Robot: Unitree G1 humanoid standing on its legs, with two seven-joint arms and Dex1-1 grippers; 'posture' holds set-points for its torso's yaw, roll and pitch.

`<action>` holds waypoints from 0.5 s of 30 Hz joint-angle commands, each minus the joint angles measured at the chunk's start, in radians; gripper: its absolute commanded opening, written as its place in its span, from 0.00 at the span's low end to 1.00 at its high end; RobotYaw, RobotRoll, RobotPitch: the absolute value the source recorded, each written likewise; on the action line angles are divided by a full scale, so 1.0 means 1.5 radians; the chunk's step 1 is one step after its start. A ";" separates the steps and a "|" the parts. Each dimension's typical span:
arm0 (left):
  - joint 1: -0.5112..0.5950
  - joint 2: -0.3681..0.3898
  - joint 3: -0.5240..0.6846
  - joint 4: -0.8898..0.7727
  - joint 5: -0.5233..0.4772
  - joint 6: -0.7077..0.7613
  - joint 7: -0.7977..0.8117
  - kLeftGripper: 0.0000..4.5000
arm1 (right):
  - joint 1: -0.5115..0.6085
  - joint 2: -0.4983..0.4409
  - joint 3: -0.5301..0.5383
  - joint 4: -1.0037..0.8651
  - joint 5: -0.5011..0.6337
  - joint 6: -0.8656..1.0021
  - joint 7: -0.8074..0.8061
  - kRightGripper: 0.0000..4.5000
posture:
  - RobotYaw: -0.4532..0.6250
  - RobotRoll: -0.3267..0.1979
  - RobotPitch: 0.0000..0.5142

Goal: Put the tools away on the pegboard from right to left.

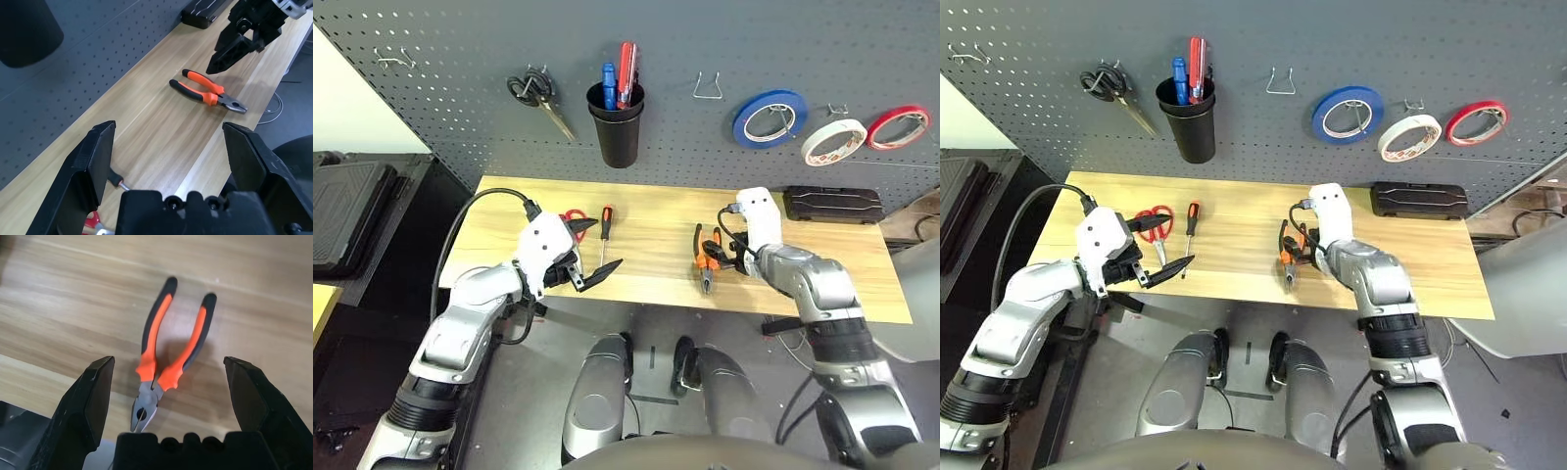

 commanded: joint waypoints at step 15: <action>-0.040 0.016 -0.080 0.116 0.098 -0.072 -0.037 1.00 | -0.124 0.081 -0.064 0.205 -0.019 0.042 -0.140 0.99 | 0.70 0.62 0.50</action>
